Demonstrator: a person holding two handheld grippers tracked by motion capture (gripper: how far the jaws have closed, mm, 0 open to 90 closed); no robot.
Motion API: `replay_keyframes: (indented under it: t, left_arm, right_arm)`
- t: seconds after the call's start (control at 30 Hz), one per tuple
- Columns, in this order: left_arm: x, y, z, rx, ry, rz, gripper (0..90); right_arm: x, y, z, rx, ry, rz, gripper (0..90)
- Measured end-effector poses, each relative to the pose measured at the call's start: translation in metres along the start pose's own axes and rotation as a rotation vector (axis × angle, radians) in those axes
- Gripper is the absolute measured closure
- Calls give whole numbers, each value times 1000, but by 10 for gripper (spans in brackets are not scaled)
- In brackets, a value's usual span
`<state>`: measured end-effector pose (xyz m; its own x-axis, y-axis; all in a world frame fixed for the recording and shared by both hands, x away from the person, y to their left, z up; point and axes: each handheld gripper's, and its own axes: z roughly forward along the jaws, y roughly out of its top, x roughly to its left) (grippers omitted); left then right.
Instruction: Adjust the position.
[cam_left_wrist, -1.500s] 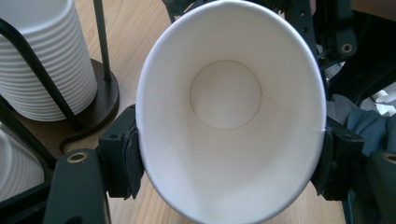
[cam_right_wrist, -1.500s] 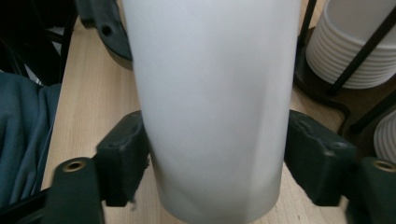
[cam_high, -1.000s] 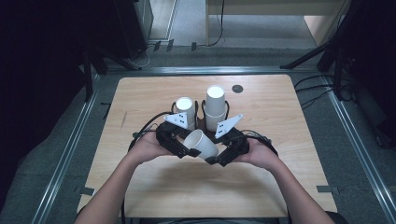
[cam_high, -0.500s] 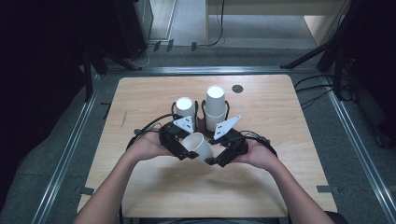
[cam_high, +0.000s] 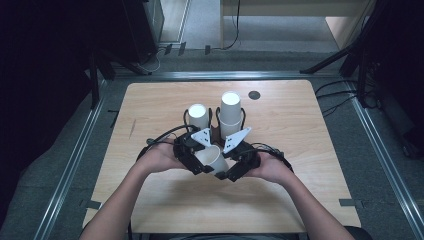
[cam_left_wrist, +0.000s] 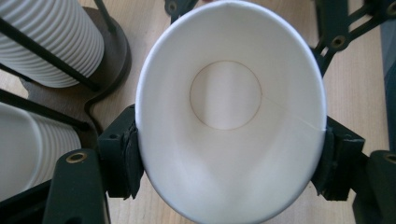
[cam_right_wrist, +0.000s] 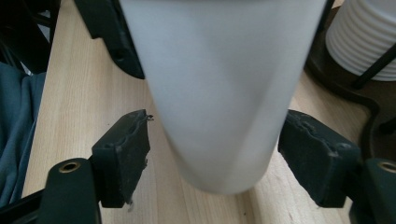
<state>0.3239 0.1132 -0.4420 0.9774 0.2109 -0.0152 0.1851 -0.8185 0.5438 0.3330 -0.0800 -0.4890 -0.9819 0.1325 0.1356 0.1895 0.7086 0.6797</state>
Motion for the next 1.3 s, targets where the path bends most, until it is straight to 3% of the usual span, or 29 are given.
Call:
replay_keyframes:
  t: [0.3,0.5,0.7,0.93,1.2,1.3]
  left_arm:
    - [-1,1,4,-5,-8,-8,222]
    - [0,-1,3,-47,-1,-46,99]
    - [2,-6,-1,-137,-4,-87,74]
    - [5,-14,0,-202,-23,-134,74]
    - [5,-19,-3,-337,-40,-186,80]
    - [6,-19,-3,-384,-66,-211,85]
  right_arm:
    - [2,0,1,-2,-4,-15,329]
    - [0,2,-6,-29,-11,-12,327]
    - [-4,1,-16,-64,-24,10,326]
    - [-5,1,-21,-85,-28,14,325]
    - [-5,0,-22,-93,-18,17,323]
    - [-4,1,-21,-104,-15,13,323]
